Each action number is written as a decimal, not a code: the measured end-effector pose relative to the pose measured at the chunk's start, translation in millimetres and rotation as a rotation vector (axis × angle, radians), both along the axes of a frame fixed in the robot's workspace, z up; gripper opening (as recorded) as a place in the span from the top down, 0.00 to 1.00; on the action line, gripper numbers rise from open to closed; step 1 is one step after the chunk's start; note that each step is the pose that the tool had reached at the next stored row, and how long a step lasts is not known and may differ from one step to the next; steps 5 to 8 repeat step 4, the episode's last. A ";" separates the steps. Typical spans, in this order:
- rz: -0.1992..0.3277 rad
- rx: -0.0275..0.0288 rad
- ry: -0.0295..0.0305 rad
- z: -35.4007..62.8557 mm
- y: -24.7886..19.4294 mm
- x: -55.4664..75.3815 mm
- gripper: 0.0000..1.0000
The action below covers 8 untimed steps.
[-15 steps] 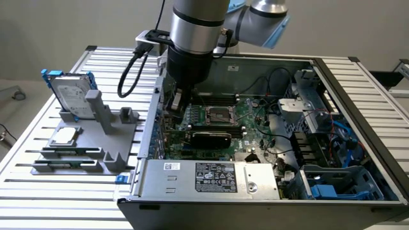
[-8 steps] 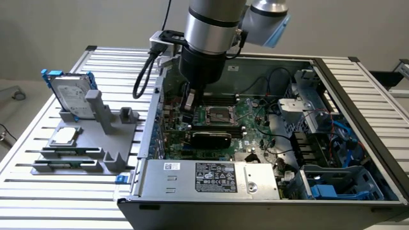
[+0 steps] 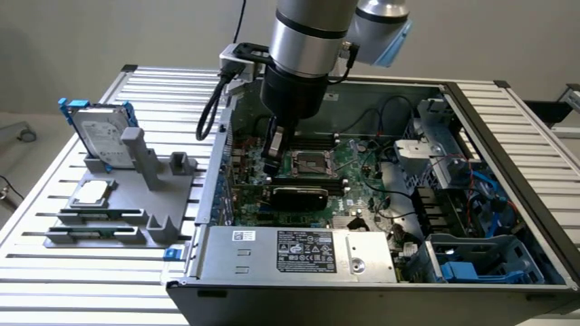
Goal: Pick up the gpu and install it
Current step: 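Press down on the gpu until it lock into place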
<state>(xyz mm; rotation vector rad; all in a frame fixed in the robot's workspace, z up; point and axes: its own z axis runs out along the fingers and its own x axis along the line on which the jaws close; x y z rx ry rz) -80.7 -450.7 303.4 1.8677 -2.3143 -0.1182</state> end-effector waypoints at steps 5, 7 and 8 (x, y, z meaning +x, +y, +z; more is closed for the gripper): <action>0.000 0.0000 0.0000 0.0 0.0 0.0 0.89; 0.000 0.0000 0.0000 0.0 0.0 0.0 0.89; 0.000 0.0000 0.0000 0.0 0.0 0.0 0.89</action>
